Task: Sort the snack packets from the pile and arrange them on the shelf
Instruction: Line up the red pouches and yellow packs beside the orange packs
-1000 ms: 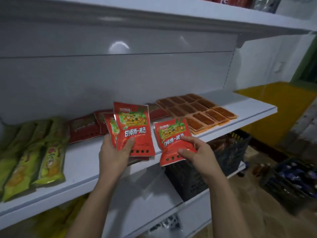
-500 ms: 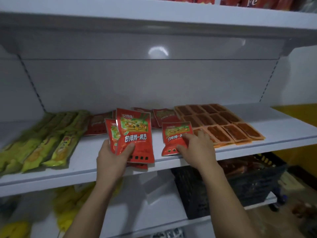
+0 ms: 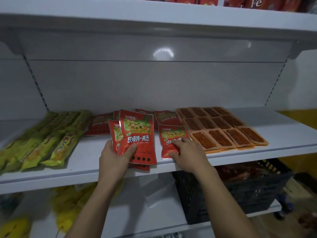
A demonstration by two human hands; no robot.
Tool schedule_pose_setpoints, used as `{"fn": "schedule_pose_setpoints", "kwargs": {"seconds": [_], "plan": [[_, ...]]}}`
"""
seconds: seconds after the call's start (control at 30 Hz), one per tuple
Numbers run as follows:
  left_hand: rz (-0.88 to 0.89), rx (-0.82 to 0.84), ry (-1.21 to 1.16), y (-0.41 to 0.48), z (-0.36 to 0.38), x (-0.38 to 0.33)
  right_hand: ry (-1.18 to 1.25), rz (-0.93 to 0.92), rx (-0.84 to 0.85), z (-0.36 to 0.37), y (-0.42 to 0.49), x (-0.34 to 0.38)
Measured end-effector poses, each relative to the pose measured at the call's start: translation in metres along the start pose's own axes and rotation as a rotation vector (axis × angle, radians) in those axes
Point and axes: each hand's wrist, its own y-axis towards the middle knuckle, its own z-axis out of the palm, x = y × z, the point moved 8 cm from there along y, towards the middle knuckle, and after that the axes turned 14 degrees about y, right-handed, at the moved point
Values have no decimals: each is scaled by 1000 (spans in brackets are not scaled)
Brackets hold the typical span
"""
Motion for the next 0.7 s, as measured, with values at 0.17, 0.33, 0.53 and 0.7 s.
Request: {"fn": "schedule_pose_setpoints", "kwargs": {"seconds": [0.17, 0.33, 0.53, 0.7], "plan": [[-13, 4, -30, 2, 4, 2, 28, -20, -28, -5, 2, -5], [-25, 11, -62, 4, 10, 2, 402, -197, -261, -18, -26, 31], [-36, 22, -150, 0, 9, -1, 842, -167, -22, 8, -28, 69], [-16, 40, -154, 3, -5, 0, 1073, -59, -92, 8, -16, 73]]}}
